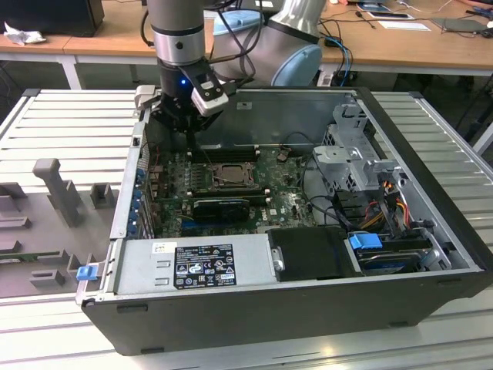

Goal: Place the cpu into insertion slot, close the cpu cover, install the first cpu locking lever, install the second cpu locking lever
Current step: 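Install the first cpu locking lever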

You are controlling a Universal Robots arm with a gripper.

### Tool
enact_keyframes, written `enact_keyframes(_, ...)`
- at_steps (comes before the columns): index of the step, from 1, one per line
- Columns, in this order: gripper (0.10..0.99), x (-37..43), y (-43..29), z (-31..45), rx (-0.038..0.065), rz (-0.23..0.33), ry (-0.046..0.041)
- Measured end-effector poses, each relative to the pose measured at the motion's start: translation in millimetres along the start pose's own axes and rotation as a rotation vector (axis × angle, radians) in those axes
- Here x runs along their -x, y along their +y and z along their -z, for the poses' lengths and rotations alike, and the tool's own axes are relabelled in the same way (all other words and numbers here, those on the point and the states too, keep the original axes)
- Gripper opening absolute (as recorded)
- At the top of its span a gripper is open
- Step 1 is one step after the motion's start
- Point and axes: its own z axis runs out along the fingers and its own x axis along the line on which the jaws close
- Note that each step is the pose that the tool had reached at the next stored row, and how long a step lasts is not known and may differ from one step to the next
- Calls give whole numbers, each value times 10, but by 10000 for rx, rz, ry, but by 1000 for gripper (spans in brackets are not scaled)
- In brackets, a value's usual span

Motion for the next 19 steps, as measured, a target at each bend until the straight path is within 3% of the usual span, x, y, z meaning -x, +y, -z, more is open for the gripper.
enact_keyframes(6,106,111,3,-6,-1,-1,10)
enact_keyframes(19,106,222,-2,-20,-1,0,14)
